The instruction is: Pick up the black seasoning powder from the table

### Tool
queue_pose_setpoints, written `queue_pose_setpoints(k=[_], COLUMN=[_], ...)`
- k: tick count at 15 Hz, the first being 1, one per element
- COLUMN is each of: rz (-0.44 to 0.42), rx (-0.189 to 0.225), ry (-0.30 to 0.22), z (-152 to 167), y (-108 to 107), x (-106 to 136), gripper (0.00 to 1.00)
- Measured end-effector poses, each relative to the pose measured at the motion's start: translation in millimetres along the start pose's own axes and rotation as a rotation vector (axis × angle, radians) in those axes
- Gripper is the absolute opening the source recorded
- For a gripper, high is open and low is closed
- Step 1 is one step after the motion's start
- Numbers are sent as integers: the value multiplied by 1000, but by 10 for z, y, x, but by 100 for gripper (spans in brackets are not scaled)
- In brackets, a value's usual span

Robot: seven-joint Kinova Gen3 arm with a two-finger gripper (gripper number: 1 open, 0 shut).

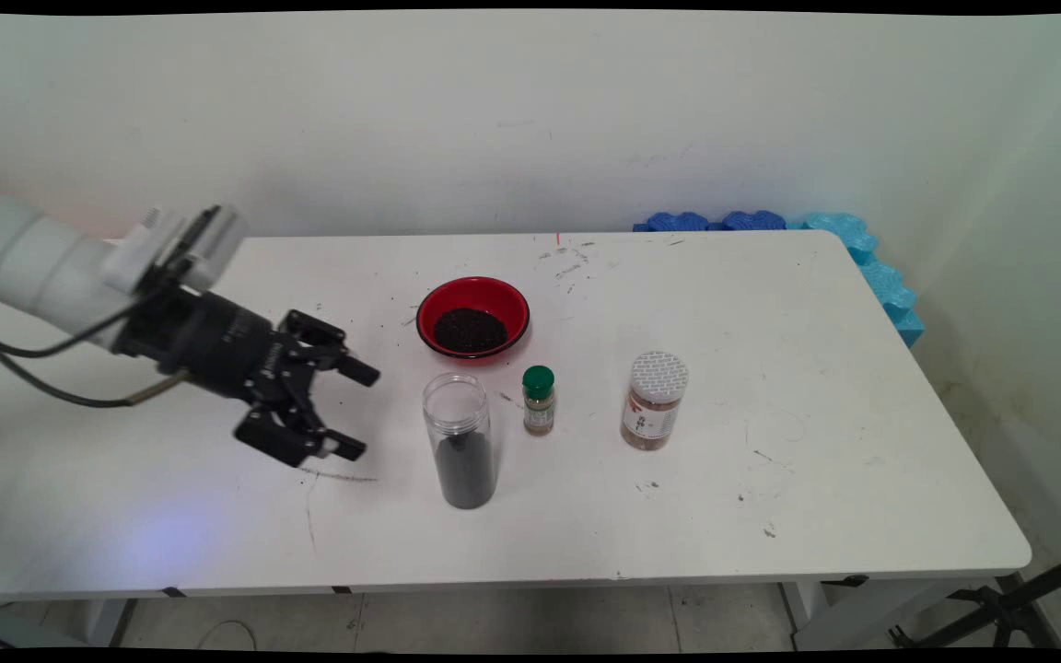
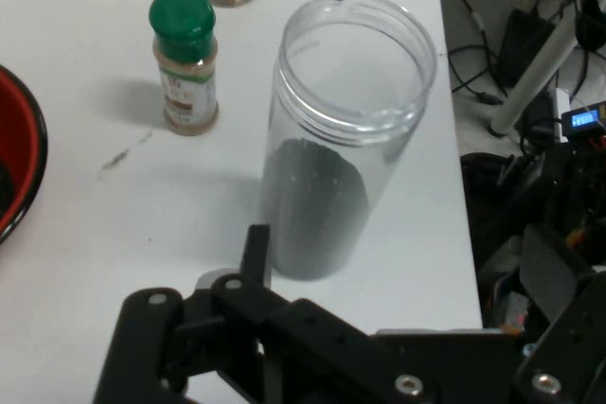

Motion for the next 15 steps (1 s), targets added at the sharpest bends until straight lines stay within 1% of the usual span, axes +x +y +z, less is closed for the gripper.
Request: queue_pose_setpoints(k=[7, 15], rz=[-2, -10], rx=[-1, -10], ry=[10, 19], z=[426, 722], y=[-97, -156], x=[24, 45], gripper=[100, 100])
